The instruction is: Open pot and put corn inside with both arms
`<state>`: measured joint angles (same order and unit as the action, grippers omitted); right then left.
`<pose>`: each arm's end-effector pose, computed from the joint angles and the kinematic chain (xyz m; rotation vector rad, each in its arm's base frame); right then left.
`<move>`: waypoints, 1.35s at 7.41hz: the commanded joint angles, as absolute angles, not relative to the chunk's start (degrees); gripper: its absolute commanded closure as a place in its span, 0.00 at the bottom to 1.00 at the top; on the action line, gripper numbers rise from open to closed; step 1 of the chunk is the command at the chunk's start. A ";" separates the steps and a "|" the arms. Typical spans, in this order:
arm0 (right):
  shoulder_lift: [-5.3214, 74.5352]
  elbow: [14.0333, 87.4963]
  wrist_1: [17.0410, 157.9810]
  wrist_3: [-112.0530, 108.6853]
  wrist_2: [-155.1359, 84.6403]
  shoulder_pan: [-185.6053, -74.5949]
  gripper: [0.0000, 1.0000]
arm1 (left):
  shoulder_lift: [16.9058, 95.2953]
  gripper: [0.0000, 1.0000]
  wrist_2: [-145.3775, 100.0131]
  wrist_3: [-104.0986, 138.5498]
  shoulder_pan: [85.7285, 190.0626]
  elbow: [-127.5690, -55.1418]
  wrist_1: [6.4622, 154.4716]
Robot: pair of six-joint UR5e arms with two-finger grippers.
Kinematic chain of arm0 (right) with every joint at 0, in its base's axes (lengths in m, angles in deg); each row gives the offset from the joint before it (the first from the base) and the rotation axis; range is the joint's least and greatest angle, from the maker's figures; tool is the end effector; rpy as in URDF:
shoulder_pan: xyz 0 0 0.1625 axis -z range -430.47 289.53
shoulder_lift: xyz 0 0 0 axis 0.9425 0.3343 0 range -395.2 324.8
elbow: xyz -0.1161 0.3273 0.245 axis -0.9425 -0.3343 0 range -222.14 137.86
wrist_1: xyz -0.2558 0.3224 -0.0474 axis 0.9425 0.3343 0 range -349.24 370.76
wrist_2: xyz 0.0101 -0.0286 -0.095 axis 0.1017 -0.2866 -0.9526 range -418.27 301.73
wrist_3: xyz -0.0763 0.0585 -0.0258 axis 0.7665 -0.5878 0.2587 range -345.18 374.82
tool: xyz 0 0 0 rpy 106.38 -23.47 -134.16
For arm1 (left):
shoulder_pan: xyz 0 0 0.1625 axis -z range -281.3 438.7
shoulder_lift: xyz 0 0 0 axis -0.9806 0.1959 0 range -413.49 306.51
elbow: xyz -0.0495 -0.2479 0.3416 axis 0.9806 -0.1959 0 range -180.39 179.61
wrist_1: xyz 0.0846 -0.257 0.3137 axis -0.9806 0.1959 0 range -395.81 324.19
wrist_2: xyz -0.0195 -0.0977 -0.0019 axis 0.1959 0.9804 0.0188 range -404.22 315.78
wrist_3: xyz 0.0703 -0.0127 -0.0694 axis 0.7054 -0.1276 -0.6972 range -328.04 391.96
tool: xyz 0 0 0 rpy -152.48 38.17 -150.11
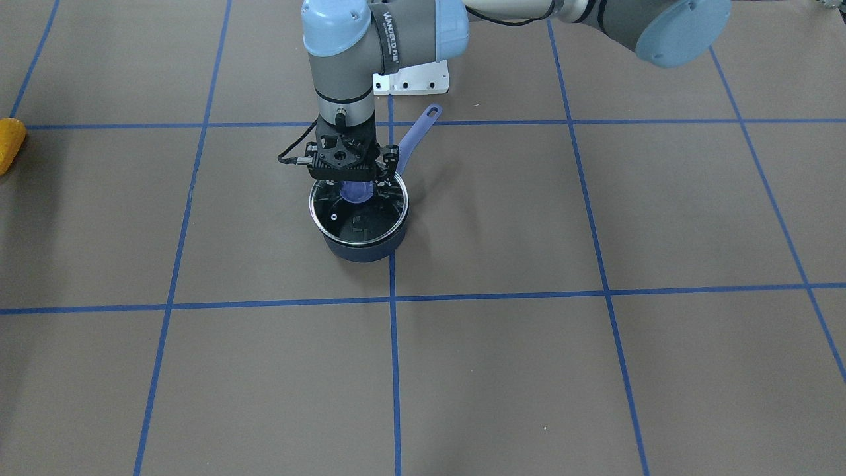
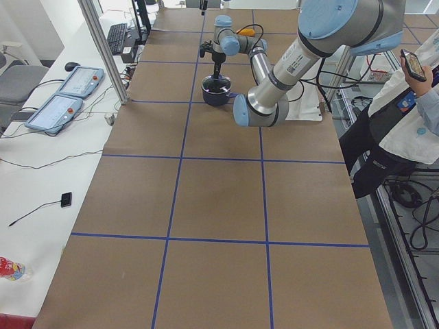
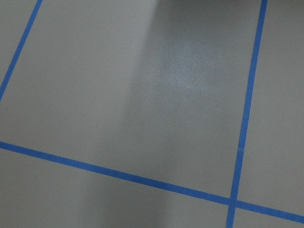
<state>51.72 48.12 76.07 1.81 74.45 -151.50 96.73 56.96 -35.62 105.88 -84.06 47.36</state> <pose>-0.0187 -0.5405 0.5817 0.3181 -0.8051 -0.1163 0.6056 -0.4392 0.0502 0.1764 0.8202 0.0021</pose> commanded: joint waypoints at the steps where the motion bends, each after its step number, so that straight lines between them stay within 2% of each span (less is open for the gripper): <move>1: 51.72 48.12 76.07 1.81 74.44 -151.50 0.00 | 94.88 0.74 57.12 -34.85 106.21 -89.73 46.20; 4: 51.90 48.12 76.07 1.81 74.27 -151.42 0.00 | 79.63 0.75 57.47 -22.24 111.20 -108.87 41.98; 8: 51.90 48.12 76.07 1.72 74.36 -151.15 0.00 | 59.86 0.75 64.24 -2.37 121.83 -119.45 42.58; 10: 51.99 48.12 76.07 1.81 74.36 -151.06 0.00 | 48.34 0.75 64.42 2.32 123.08 -124.91 44.76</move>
<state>51.95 48.15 76.07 1.74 74.35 -151.12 55.61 64.22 -0.83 122.21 -121.68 43.13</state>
